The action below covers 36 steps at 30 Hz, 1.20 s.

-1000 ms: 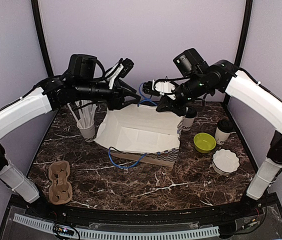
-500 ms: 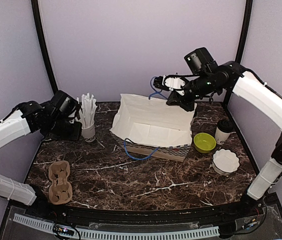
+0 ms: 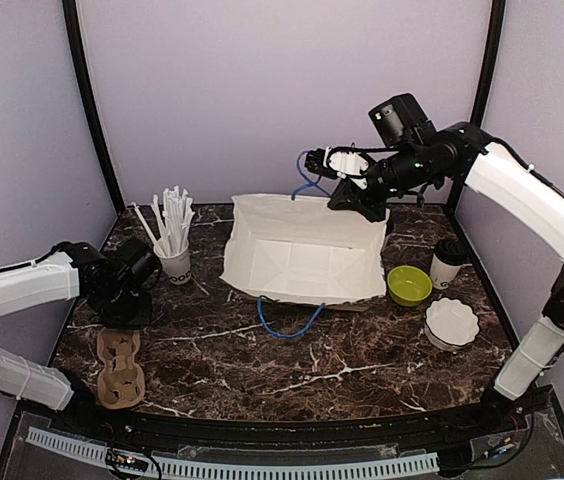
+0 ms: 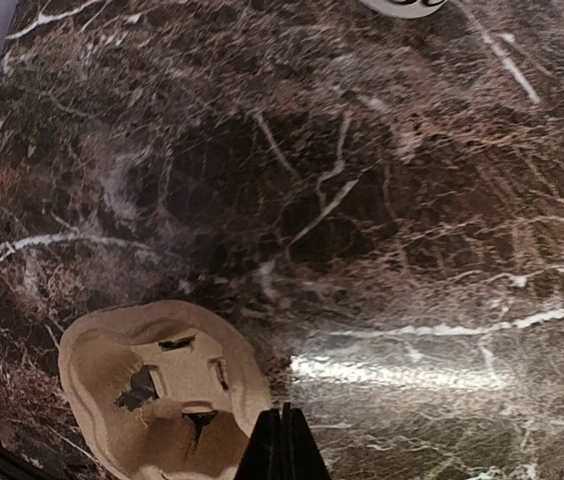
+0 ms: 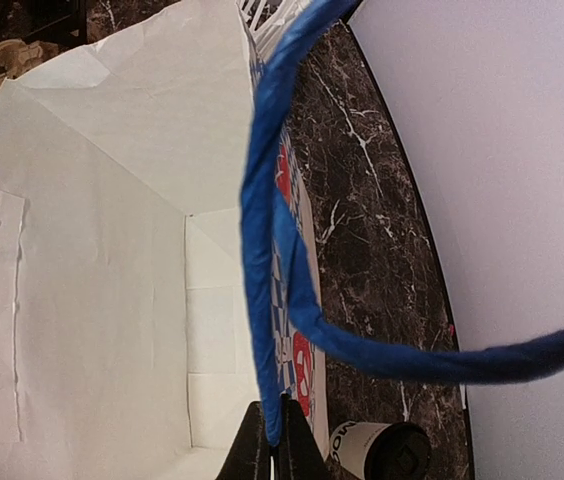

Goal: Pack the takeout coffee

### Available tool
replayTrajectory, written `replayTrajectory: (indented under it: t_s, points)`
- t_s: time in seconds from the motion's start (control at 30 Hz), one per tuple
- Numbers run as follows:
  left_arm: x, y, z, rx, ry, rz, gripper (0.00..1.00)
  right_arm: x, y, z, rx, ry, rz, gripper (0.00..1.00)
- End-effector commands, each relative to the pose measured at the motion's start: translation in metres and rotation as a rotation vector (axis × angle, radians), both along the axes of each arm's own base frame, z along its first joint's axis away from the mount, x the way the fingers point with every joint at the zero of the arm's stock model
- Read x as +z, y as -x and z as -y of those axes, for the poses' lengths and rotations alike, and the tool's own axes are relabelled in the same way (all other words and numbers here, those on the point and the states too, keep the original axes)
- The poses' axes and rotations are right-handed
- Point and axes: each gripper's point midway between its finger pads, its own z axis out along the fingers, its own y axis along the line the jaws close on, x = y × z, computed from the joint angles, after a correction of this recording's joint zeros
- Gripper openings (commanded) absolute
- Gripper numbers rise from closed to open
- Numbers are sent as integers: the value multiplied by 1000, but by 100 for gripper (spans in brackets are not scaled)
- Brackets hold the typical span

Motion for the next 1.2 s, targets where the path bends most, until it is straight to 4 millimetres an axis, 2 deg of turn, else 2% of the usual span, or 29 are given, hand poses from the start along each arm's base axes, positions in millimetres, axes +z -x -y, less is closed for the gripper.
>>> replayTrajectory:
  t_s: [0.0,0.13,0.3,0.4,0.5,0.6,0.73,0.97,1.17]
  points:
    - [-14,2,-20,93,-62,28,0,23,4,-1,12,-69,34,0]
    - [-34,7,-26,118,-74,0,0,22,6,1,10,-65,31,0]
    - [-46,8,-30,118,-107,-17,0,19,5,1,7,-59,27,0]
    - [-52,5,-28,103,-108,-18,0,18,5,1,5,-57,26,0]
    - [-57,1,-17,59,-67,-22,0,16,4,1,0,-55,25,0]
    - [-55,-5,-10,44,-44,-11,0,15,4,1,-3,-53,23,0]
    - [-45,-4,-12,68,-46,-14,0,16,4,2,-6,-52,25,0]
    - [-13,-1,-36,187,-66,127,0,15,3,2,-9,-50,29,0]
    - [-21,19,-52,249,-105,96,0,15,2,2,-10,-51,28,0]
